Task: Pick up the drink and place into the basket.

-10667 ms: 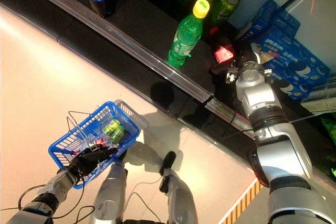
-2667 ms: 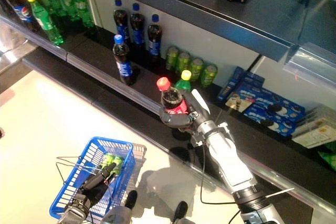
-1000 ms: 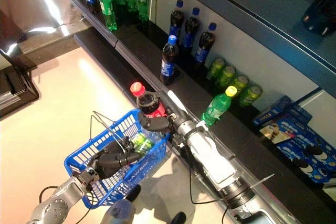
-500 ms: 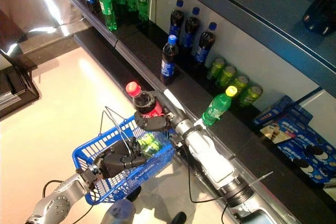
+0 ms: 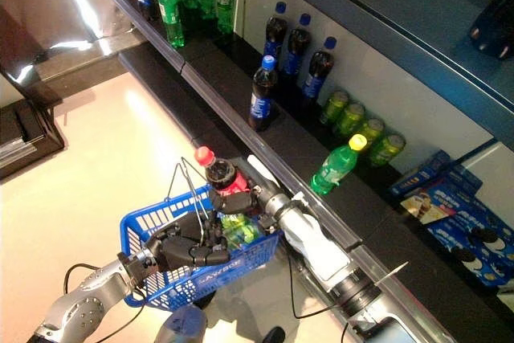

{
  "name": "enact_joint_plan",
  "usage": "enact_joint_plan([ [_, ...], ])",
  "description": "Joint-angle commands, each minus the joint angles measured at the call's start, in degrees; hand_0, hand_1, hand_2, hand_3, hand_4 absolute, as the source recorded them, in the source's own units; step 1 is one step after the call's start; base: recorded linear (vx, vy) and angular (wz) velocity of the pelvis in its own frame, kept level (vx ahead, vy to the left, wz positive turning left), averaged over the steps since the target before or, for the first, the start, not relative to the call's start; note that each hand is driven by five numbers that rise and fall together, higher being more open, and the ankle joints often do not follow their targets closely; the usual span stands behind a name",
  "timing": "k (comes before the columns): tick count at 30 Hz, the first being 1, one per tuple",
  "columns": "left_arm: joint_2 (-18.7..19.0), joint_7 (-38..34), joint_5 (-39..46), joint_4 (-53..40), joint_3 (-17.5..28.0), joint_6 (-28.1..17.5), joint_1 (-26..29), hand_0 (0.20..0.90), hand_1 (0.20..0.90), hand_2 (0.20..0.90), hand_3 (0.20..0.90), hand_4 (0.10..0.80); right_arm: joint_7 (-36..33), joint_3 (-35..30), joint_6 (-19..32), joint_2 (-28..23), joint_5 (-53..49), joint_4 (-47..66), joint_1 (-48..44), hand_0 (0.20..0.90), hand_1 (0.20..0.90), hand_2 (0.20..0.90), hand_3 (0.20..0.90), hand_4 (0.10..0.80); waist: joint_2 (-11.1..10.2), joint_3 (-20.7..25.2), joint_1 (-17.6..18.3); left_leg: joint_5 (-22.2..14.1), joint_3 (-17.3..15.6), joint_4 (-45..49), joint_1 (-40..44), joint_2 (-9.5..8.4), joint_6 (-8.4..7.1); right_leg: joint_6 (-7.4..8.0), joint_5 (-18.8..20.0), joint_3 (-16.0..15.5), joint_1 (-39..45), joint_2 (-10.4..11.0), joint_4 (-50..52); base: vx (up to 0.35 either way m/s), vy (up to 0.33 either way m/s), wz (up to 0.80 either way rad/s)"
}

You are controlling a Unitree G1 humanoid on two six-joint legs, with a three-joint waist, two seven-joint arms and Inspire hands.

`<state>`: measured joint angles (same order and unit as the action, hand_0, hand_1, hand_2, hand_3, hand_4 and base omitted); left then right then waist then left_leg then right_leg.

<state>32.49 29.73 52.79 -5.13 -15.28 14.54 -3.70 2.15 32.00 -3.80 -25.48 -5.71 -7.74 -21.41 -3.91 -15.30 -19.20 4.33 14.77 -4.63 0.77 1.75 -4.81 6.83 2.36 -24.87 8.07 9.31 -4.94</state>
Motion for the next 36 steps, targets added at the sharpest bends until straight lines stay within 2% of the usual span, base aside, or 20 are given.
enact_joint_plan([
  [1,-8.59,17.34,8.32,-25.69,-2.12,-11.41,15.28,0.3,0.3,0.3,0.2,0.1,-2.0,4.21,4.12,2.15,0.83,2.3,-6.09,0.3,0.3,0.3,0.2,0.1,0.38,12.24,0.05,0.71,-3.75,-0.37,-0.18,-1.78,2.87,-1.24,-0.5,1.77,1.84,-0.1,1.4,0.0,0.0,0.0],
  [16,-8.79,18.83,9.55,-28.64,-3.91,-10.07,18.09,0.3,0.3,0.3,0.2,0.1,-2.22,5.25,-2.36,5.18,4.29,-10.12,-6.87,0.3,0.3,0.3,0.2,0.1,0.17,12.72,-0.94,0.87,-2.62,-0.37,-0.26,-2.18,2.86,-1.26,-0.53,0.86,2.1,-0.12,1.49,0.001,0.001,0.04],
  [22,-9.21,19.64,9.55,-29.03,-4.79,-9.14,18.63,0.3,0.3,0.3,0.2,0.1,-0.74,6.52,-2.92,5.78,8.03,-12.46,-7.4,0.3,0.3,0.3,0.2,0.1,-0.06,12.63,-1.2,0.84,-2.36,-0.37,-0.09,-2.3,2.91,-1.25,-0.47,0.75,2.22,-0.14,1.58,0.0,0.0,0.0],
  [27,-9.66,20.81,9.27,-29.31,-5.75,-7.88,19.17,0.3,0.3,0.3,0.2,0.1,3.09,8.98,-2.67,5.1,13.15,-11.66,-9.63,0.3,0.3,0.3,0.2,0.1,-0.37,12.6,-1.39,0.87,-2.24,-0.37,-0.01,-2.35,2.88,-1.28,-0.35,0.79,2.32,-0.27,1.48,0.0,0.0,0.0],
  [36,-9.11,22.27,9.57,-29.04,-8.02,-7.16,20.91,0.3,0.3,0.3,0.2,0.1,12.89,13.57,-2.97,2.56,12.65,-10.88,-15.05,0.3,0.3,0.3,0.2,0.1,-1.07,12.68,-1.96,1.11,-1.72,-0.37,0.03,-2.65,2.79,-1.37,-0.24,0.11,2.59,-0.34,1.47,0.003,-0.002,0.05],
])
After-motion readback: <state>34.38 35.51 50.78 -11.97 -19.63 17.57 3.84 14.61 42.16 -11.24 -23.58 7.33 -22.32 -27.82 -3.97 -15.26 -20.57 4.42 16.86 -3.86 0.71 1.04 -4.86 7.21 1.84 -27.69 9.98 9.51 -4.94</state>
